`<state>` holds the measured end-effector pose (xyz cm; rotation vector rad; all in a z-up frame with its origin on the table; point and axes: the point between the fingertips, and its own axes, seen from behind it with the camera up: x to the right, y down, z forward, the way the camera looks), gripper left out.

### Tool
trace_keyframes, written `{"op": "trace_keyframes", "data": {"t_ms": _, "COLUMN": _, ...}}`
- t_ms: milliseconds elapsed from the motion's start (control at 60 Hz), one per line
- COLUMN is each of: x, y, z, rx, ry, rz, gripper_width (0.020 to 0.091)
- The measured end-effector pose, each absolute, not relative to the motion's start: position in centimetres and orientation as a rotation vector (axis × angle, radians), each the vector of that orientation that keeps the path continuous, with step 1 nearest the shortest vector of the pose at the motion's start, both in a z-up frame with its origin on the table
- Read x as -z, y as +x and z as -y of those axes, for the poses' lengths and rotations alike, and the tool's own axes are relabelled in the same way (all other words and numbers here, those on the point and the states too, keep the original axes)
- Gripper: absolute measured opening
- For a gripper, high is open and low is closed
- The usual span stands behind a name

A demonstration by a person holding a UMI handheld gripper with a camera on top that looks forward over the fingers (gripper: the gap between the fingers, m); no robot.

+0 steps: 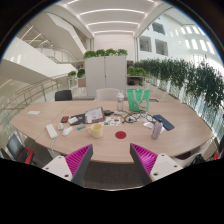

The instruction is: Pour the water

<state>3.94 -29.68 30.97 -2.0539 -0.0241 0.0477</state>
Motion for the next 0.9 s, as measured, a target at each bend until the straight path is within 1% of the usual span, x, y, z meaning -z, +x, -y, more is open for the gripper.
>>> {"op": "trace_keyframes", "data": {"t_ms": 67, "x": -31.2, "y": 2.5, "z": 29.7, "rx": -0.074, "ry": -2.046, "rz": 0.028, "gripper_width": 0.0835}}
{"op": "trace_keyframes", "data": {"t_ms": 117, "x": -33.0, "y": -1.6, "z": 31.7, "rx": -0.066, "ry": -2.044, "rz": 0.036, "gripper_width": 0.0835}}
{"op": "trace_keyframes", "data": {"t_ms": 133, "x": -32.1, "y": 0.4, "z": 30.4, "rx": -0.066, "ry": -2.036, "rz": 0.043, "gripper_width": 0.0836}}
{"op": "trace_keyframes", "data": {"t_ms": 200, "x": -32.3, "y": -1.1, "z": 30.4, "rx": -0.046, "ry": -2.032, "rz": 0.072, "gripper_width": 0.0835}}
{"op": "trace_keyframes", "data": {"t_ms": 217, "x": -31.8, "y": -1.3, "z": 29.8, "rx": -0.042, "ry": -2.032, "rz": 0.079, "gripper_width": 0.0850}}
{"op": "trace_keyframes", "data": {"t_ms": 233, "x": -32.2, "y": -1.3, "z": 30.3, "rx": -0.042, "ry": -2.034, "rz": 0.083, "gripper_width": 0.0834}}
{"op": "trace_keyframes", "data": {"t_ms": 400, "x": -30.7, "y": -1.4, "z": 29.3, "rx": -0.047, "ry": -2.061, "rz": 0.071, "gripper_width": 0.0834}}
{"op": "trace_keyframes", "data": {"t_ms": 417, "x": -30.2, "y": -1.6, "z": 28.3, "rx": -0.044, "ry": -2.062, "rz": 0.065, "gripper_width": 0.0833}}
{"op": "trace_keyframes", "data": {"t_ms": 517, "x": -28.4, "y": 1.9, "z": 26.5, "rx": -0.018, "ry": -2.052, "rz": 0.037, "gripper_width": 0.0834}}
{"op": "trace_keyframes", "data": {"t_ms": 533, "x": -28.7, "y": 2.8, "z": 26.9, "rx": -0.006, "ry": -2.055, "rz": 0.028, "gripper_width": 0.0833}}
{"op": "trace_keyframes", "data": {"t_ms": 550, "x": -27.6, "y": 4.0, "z": 25.8, "rx": 0.004, "ry": -2.052, "rz": 0.020, "gripper_width": 0.0833}}
{"op": "trace_keyframes", "data": {"t_ms": 583, "x": -26.5, "y": 6.0, "z": 24.6, "rx": 0.024, "ry": -2.045, "rz": 0.005, "gripper_width": 0.0834}}
{"op": "trace_keyframes", "data": {"t_ms": 600, "x": -26.8, "y": 6.8, "z": 24.7, "rx": 0.031, "ry": -2.040, "rz": -0.002, "gripper_width": 0.0836}}
{"op": "trace_keyframes", "data": {"t_ms": 633, "x": -26.2, "y": 9.0, "z": 23.3, "rx": 0.027, "ry": -2.016, "rz": -0.016, "gripper_width": 0.0837}}
{"op": "trace_keyframes", "data": {"t_ms": 667, "x": -24.8, "y": 11.0, "z": 21.7, "rx": 0.010, "ry": -1.986, "rz": -0.039, "gripper_width": 0.0836}}
{"op": "trace_keyframes", "data": {"t_ms": 683, "x": -24.6, "y": 12.1, "z": 21.2, "rx": 0.001, "ry": -1.977, "rz": -0.054, "gripper_width": 0.0837}}
{"op": "trace_keyframes", "data": {"t_ms": 783, "x": -20.0, "y": 19.8, "z": 16.5, "rx": -0.024, "ry": -1.937, "rz": -0.134, "gripper_width": 0.0838}}
{"op": "trace_keyframes", "data": {"t_ms": 850, "x": -16.6, "y": 25.2, "z": 13.3, "rx": 0.020, "ry": -1.936, "rz": -0.154, "gripper_width": 0.0832}}
{"op": "trace_keyframes", "data": {"t_ms": 900, "x": -14.7, "y": 28.9, "z": 10.7, "rx": 0.068, "ry": -1.929, "rz": -0.150, "gripper_width": 0.0834}}
